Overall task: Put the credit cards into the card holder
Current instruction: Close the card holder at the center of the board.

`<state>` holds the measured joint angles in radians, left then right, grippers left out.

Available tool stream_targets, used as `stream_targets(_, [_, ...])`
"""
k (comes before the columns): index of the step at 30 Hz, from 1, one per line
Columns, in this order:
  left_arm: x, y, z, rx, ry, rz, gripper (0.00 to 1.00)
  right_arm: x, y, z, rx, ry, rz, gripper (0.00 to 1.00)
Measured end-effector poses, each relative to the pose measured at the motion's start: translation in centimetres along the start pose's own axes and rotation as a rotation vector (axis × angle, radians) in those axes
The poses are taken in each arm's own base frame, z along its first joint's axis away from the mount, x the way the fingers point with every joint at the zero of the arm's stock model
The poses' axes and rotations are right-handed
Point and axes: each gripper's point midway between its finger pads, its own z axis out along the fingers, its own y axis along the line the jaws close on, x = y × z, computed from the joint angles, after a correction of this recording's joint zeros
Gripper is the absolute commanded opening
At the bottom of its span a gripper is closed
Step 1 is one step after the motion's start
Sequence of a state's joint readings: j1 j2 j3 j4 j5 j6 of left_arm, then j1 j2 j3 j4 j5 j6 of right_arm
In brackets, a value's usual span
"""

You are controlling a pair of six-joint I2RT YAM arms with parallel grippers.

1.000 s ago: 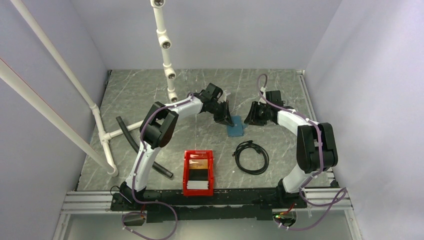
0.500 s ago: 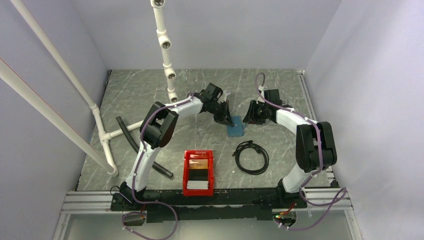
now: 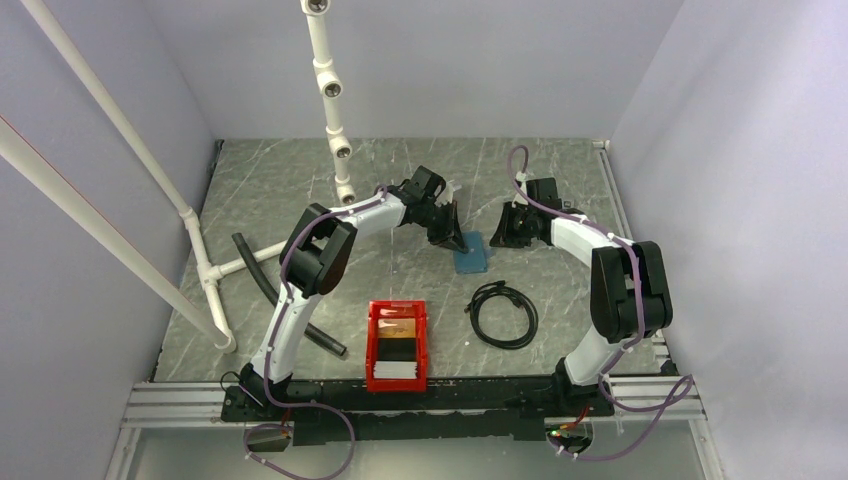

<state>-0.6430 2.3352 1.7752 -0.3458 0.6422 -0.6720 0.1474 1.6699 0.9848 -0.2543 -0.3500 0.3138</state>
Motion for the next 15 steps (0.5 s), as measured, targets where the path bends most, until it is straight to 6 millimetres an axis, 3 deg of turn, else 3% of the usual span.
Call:
stream_targets(4, [0.00, 0.02, 0.00, 0.000, 0.000, 0.003, 0.00, -0.04, -0.02, -0.02, 0.002, -0.002, 0.001, 0.00])
stream_targets(15, [0.01, 0.02, 0.01, 0.000, 0.000, 0.002, 0.00, 0.06, 0.82, -0.17, -0.045, 0.001, 0.016, 0.00])
